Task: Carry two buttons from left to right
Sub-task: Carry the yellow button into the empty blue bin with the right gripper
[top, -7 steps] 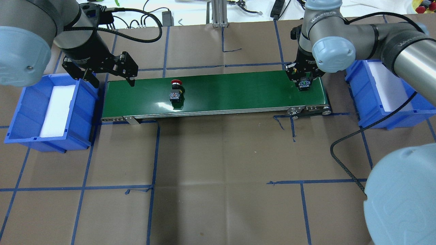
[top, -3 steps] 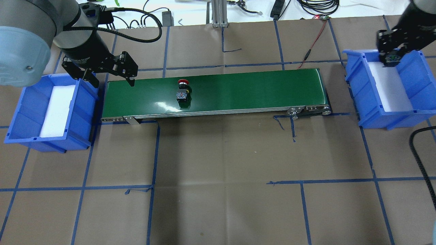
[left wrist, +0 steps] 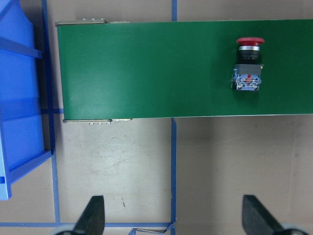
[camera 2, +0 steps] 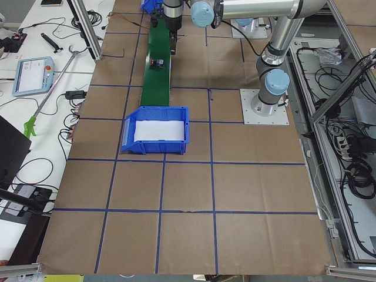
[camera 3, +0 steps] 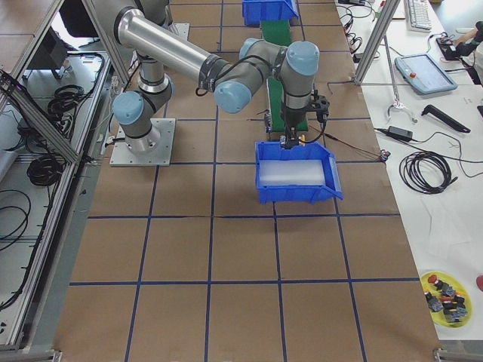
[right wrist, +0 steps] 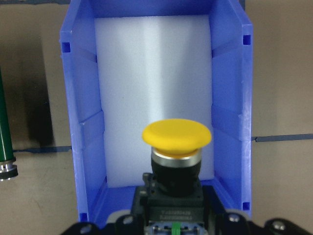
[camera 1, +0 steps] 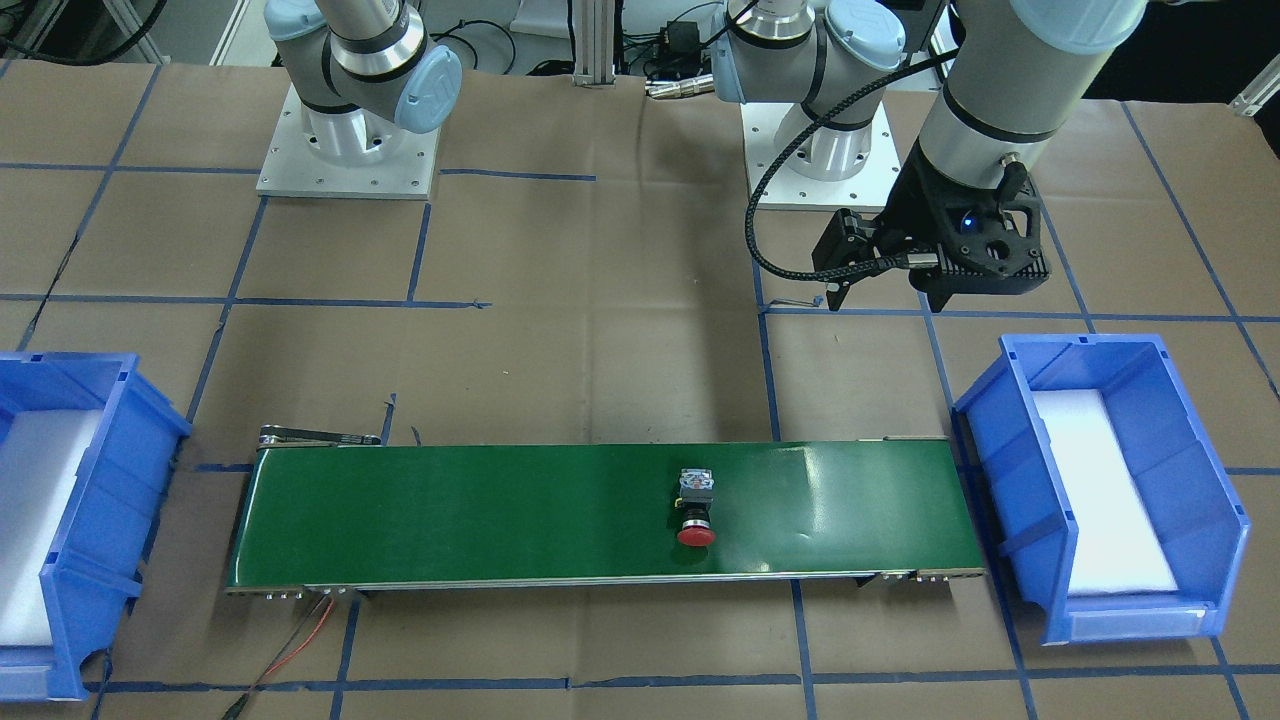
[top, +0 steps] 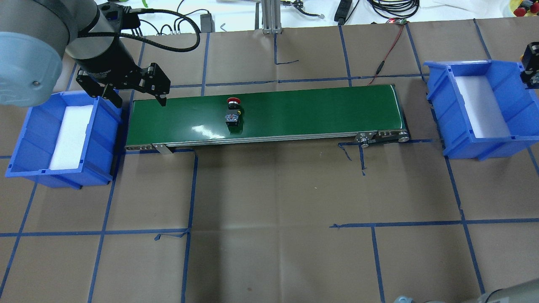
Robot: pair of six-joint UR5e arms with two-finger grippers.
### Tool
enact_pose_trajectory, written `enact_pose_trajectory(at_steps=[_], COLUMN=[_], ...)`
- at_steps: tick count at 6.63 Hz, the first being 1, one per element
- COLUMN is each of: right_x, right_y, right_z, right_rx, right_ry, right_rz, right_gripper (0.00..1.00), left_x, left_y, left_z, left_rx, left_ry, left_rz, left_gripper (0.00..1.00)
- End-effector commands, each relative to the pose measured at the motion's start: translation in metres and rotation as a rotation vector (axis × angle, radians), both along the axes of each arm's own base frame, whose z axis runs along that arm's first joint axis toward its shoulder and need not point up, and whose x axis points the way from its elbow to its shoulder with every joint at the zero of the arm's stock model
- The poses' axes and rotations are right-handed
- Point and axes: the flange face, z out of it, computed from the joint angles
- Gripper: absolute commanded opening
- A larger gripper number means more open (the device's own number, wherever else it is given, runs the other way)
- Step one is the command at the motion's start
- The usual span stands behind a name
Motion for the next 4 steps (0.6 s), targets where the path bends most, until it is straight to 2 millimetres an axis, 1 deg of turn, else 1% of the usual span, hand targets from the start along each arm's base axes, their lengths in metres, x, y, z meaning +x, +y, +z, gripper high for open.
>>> enact_pose_trajectory(at_steps=[1,2,3,4], right_x=[-0.002,-0.006,-0.009,-0.02], right_y=[-0.009,-0.013,-0.016,-0.02], right_z=[-0.063,-0.082,-0.102,-0.123], right_rx=[0.027,0.039,0.061,0.07], right_ry=[-0.067,-0.074,-0.089,-0.095], right_rz=[0.016,0.016,0.063,0.077], right_gripper=[0.03,0.03,0.03,0.03], left_x=[0.0,0.0,0.0,0.0], left_y=[-0.001,-0.002,-0.001,-0.001], left_z=[0.0,0.0,0.001,0.001], left_rx=[0.0,0.0,0.0,-0.002], left_ry=[0.0,0.0,0.0,0.0], left_rz=[0.0,0.0,-0.002,-0.005], left_gripper=[1.0,1.0,1.0,1.0])
